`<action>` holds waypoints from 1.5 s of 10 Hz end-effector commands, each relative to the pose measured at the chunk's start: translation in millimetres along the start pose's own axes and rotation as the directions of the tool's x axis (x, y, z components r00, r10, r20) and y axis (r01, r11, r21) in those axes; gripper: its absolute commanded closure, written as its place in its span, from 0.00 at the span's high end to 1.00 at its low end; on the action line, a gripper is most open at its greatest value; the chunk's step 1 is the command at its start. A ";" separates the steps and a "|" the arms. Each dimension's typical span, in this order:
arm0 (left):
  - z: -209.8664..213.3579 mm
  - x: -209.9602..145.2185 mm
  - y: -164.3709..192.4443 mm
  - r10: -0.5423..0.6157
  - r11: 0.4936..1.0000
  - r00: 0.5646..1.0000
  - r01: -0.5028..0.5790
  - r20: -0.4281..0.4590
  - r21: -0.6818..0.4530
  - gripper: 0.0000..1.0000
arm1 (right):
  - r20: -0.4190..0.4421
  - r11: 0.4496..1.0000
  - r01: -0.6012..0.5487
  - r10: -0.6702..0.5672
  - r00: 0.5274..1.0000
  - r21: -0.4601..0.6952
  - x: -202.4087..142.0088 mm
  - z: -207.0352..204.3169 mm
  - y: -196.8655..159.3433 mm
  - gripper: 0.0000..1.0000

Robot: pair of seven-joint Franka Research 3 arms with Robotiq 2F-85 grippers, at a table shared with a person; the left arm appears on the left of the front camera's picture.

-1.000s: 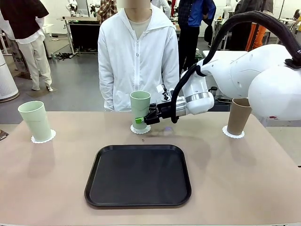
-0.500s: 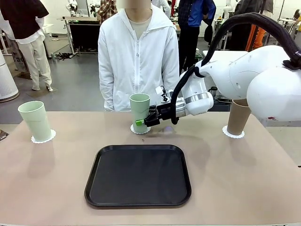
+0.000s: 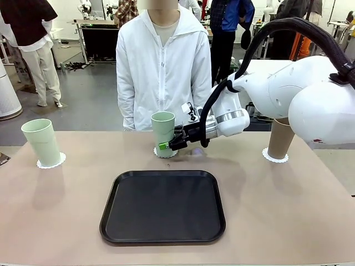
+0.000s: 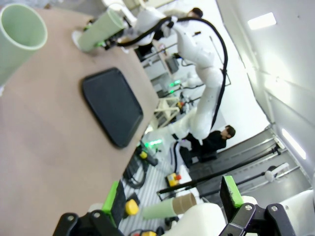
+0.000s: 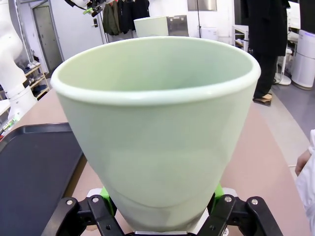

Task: Place coasters on the table and set cups on them.
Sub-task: Take one Reusable plastic cup from the Flat Tray and place it on a coaster set by the human.

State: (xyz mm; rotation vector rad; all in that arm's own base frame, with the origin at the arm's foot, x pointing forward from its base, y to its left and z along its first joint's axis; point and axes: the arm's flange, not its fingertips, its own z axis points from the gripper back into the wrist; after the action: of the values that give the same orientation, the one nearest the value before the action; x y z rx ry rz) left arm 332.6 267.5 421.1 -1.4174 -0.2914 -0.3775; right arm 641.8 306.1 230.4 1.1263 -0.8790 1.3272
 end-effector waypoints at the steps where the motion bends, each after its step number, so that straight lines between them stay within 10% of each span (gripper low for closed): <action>1: 1.5 -0.8 -2.7 0.000 1.000 1.000 0.000 0.001 0.005 1.00 | -0.025 1.000 0.010 -0.009 1.000 0.013 0.4 -2.3 -10.9 1.00; 15: 1.5 -0.8 -2.7 0.000 1.000 1.000 0.000 0.001 0.005 1.00 | -0.156 0.997 0.059 -0.066 0.986 -0.046 3.3 10.5 -9.0 1.00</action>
State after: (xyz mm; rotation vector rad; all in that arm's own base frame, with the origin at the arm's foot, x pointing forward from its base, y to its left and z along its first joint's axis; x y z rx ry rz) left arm 332.6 267.5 421.1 -1.4174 -0.2914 -0.3775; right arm 648.5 298.2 228.1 1.0346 -0.7923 1.3230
